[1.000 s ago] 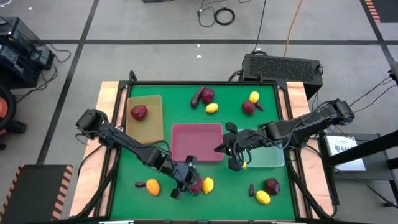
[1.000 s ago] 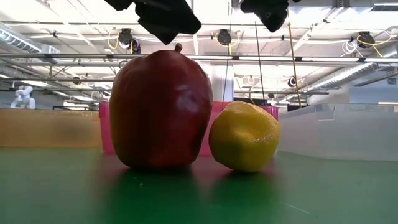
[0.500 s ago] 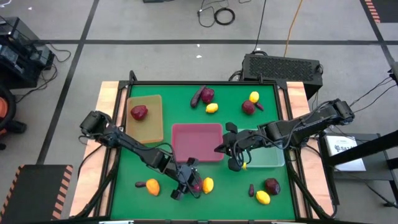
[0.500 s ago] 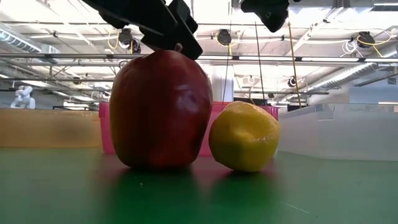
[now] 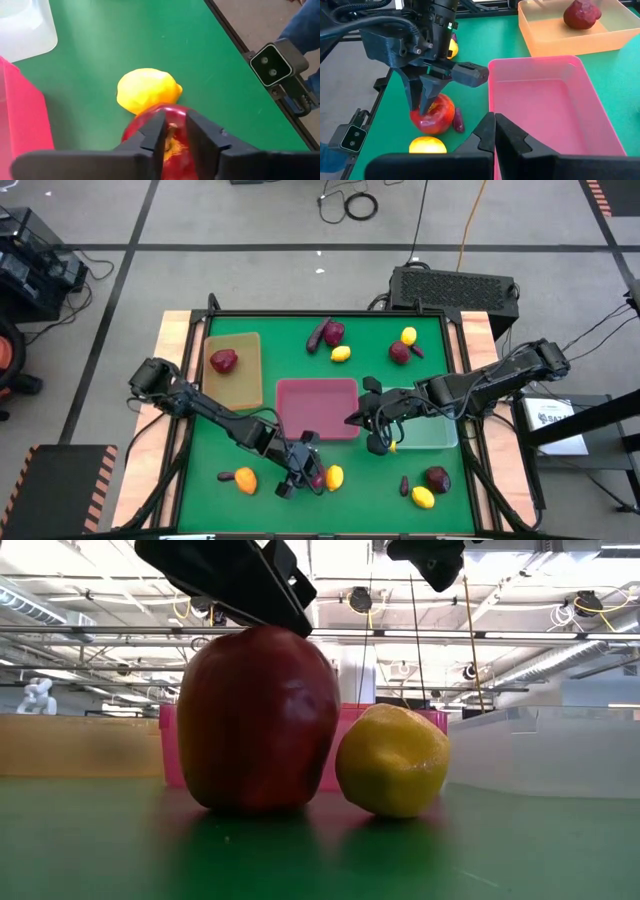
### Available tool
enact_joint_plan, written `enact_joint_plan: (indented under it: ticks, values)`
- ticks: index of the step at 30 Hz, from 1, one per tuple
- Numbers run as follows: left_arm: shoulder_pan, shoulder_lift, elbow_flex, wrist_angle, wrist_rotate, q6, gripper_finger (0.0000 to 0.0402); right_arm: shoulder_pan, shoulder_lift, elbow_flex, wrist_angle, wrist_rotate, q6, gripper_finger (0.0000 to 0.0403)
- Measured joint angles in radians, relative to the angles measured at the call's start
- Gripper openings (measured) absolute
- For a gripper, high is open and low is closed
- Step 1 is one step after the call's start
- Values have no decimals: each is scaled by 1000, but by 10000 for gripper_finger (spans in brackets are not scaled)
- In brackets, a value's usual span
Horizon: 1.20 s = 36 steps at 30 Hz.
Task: Sort produce into baskets
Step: Put the red apple into the orange bin
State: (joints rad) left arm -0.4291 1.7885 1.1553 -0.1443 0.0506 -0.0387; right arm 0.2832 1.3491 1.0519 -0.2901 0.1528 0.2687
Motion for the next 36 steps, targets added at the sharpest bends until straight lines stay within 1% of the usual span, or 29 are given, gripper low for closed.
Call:
enact_joint_plan:
  ticks: [8,12,14,19,21,23,28,32,34,36]
  values:
    - [3,0,0,3,14,1,12,0,0,0,0,1,0,0]
    - [4,-8,2,-11,14,2,10,0,0,0,0,1,0,0]
    - [4,-31,3,-35,14,2,10,0,0,0,0,2,0,0]
    - [17,-150,6,-99,2,-8,9,0,0,0,0,1,0,0]
    - [26,-207,6,-118,-42,-29,8,0,0,-1,1,2,0,0]
    - [35,-270,7,-175,-107,-50,8,0,0,-1,0,3,5,0]
    - [104,-420,8,-408,-259,-86,8,0,0,-1,5,4,19,0]
    - [206,-533,-1,-614,-362,-148,7,0,1,-1,39,5,19,0]
    - [272,-580,-12,-709,-384,-167,7,0,1,-1,58,5,19,0]
    - [340,-626,-47,-770,-396,-176,7,0,1,-1,73,4,19,0]
